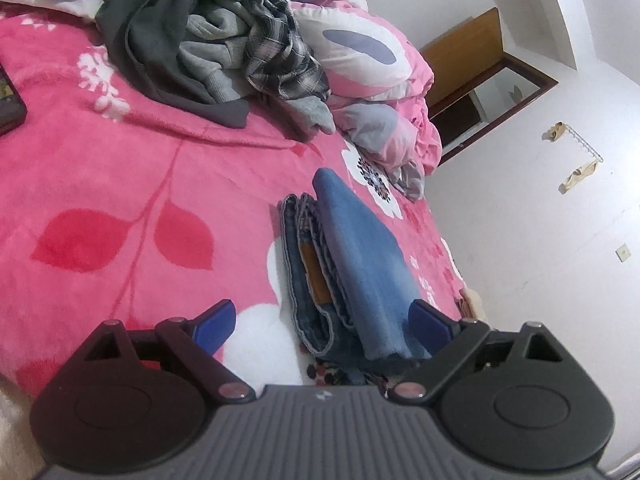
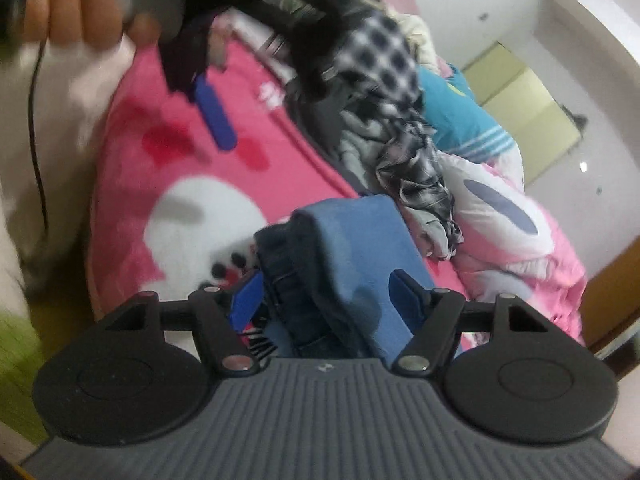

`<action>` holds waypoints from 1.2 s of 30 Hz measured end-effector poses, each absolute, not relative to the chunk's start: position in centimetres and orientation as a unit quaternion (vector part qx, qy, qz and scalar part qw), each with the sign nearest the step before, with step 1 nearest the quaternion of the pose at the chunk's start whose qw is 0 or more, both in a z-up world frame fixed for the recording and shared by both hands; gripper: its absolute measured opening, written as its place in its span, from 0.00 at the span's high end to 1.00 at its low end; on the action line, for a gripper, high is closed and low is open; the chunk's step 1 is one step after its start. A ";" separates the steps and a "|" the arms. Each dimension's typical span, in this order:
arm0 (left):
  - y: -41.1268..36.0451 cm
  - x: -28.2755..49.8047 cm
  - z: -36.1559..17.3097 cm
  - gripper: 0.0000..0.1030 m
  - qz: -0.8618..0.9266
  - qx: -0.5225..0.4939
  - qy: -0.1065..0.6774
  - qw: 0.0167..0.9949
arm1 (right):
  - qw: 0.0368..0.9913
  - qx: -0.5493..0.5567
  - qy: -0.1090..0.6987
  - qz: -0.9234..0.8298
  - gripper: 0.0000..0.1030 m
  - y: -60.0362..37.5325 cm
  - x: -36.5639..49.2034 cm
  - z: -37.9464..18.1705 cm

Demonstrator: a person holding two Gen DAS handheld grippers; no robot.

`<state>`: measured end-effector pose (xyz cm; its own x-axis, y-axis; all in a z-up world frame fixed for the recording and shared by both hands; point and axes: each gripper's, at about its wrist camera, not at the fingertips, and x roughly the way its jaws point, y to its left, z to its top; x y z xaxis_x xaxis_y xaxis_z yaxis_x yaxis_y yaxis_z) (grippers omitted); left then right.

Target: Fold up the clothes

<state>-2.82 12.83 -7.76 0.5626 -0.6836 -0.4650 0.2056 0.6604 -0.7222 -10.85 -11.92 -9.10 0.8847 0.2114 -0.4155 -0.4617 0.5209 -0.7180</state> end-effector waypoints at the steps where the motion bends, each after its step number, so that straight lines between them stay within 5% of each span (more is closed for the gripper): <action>1: 12.8 -2.9 -7.7 0.09 -0.270 -0.312 0.382 0.827 | 0.858 -0.455 0.140 0.191 0.33 -11.8 -10.7 -9.3; 24: 11.8 3.2 -11.3 0.09 -0.338 -0.472 0.417 0.699 | 0.891 -0.410 0.144 0.133 0.34 -11.9 -9.1 -8.9; 36: 8.5 6.3 -12.8 0.07 -0.350 -0.472 0.454 0.670 | 0.901 -0.387 0.145 0.132 0.34 -12.4 -8.2 -8.4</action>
<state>6.27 8.52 -12.79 0.3438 -0.8973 -0.2769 0.0402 0.3086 -0.9503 -8.23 -12.39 -8.45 0.9227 0.1263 -0.3641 -0.3510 0.6657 -0.6585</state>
